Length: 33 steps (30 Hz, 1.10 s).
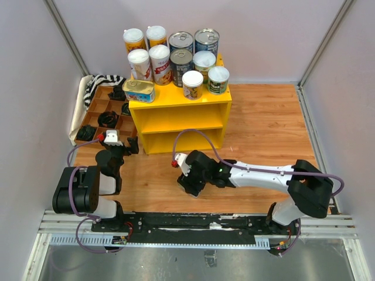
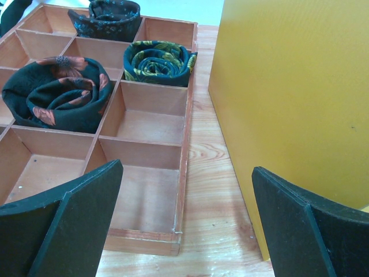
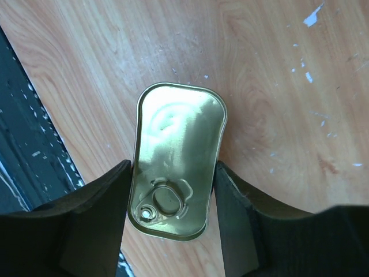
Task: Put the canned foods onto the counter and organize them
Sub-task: Pick up the canned food from the center of the board.
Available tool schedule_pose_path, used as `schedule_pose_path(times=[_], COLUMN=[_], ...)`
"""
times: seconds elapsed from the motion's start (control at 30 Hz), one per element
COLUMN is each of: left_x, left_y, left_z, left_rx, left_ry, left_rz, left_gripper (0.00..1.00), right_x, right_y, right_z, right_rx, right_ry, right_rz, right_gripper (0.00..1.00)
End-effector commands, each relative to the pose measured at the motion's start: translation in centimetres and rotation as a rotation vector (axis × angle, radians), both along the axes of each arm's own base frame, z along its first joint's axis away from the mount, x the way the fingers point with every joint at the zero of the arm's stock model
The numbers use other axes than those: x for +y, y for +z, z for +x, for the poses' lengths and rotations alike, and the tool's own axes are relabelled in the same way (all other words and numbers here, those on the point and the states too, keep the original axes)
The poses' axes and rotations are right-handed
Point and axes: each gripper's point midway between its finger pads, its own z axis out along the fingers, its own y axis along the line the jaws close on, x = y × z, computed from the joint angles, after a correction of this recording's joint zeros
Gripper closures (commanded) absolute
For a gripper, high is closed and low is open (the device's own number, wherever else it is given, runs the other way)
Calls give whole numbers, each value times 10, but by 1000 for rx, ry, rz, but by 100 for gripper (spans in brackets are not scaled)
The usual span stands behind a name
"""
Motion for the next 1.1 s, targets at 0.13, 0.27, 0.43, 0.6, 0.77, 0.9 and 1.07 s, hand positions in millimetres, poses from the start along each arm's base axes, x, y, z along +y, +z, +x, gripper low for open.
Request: schedule_pose_path(times=[0.13,0.27,0.43,0.6,0.77,0.9,1.07], left_x=[-2,-2,-2,-1,-2,-2,-2], left_y=[8,9,9,9,9,9,8], left_z=[3,4,4,4,4,4,3], left_rx=[-30,-31,-32,-32,-31,-32,-30], left_ry=[-9,-8,-9,-8,-9,-9,-9], left_rz=[15,14,14,14,14,14,14], left_gripper=[0,0,0,0,0,0,0], right_x=[-10,-14,-23,-32,-43,-49,-49], right_y=[19,29,37,48,43,31,14], right_z=[29,44,50,49,44,43,45], right_rx=[-66,-183,-237,-246,-195,-189,-188], right_ry=[258,268,195,38,-137,-194,-192], right_rz=[-90,-96,-56,86,191,224,196], right_gripper=[47,17,3,1,1,1,3])
